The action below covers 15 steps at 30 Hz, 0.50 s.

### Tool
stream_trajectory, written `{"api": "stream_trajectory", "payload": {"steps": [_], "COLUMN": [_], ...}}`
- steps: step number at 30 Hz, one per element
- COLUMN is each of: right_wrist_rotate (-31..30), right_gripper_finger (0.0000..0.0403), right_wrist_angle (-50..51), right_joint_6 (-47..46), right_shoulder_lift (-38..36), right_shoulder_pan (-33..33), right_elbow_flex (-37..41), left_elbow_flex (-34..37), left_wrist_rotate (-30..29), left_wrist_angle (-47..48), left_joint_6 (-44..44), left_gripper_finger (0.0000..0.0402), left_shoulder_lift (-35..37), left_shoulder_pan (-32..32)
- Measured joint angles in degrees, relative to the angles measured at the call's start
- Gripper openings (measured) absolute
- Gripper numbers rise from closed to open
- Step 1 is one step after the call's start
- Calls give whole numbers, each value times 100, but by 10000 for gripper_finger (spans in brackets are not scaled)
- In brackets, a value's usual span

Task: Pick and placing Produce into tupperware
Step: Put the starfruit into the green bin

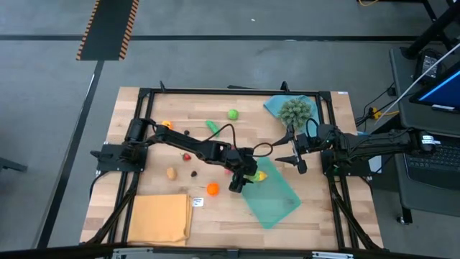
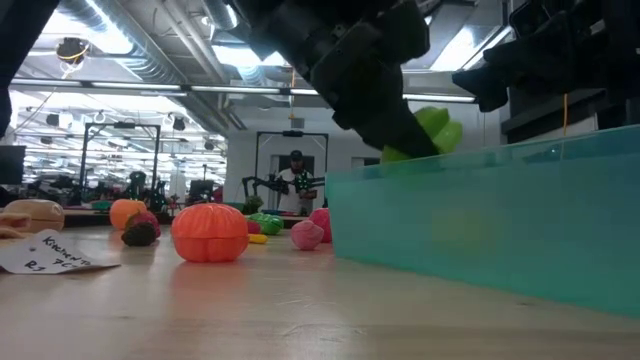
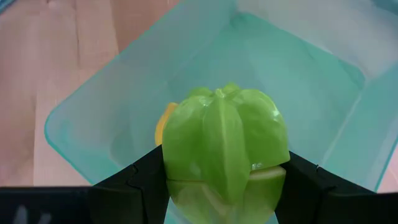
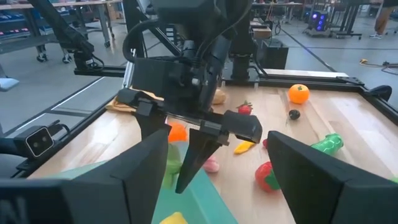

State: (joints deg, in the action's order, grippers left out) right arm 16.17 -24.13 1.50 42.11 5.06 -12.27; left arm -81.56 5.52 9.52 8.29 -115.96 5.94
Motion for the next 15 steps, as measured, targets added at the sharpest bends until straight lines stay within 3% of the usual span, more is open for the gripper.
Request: {"api": "stream_trajectory", "payload": {"steps": [15], "right_wrist_rotate": [-1], "right_gripper_finger": [276], "right_wrist_angle": [28], "right_joint_6": [21], "right_shoulder_lift": [7], "right_shoulder_pan": [0], "right_elbow_flex": [0], "left_elbow_flex": [0], "left_wrist_rotate": [19], "left_wrist_angle": [-40], "left_joint_6": [-19], "left_gripper_finger": [209], "left_shoulder_lift": [-299], "left_shoulder_pan": [94]}}
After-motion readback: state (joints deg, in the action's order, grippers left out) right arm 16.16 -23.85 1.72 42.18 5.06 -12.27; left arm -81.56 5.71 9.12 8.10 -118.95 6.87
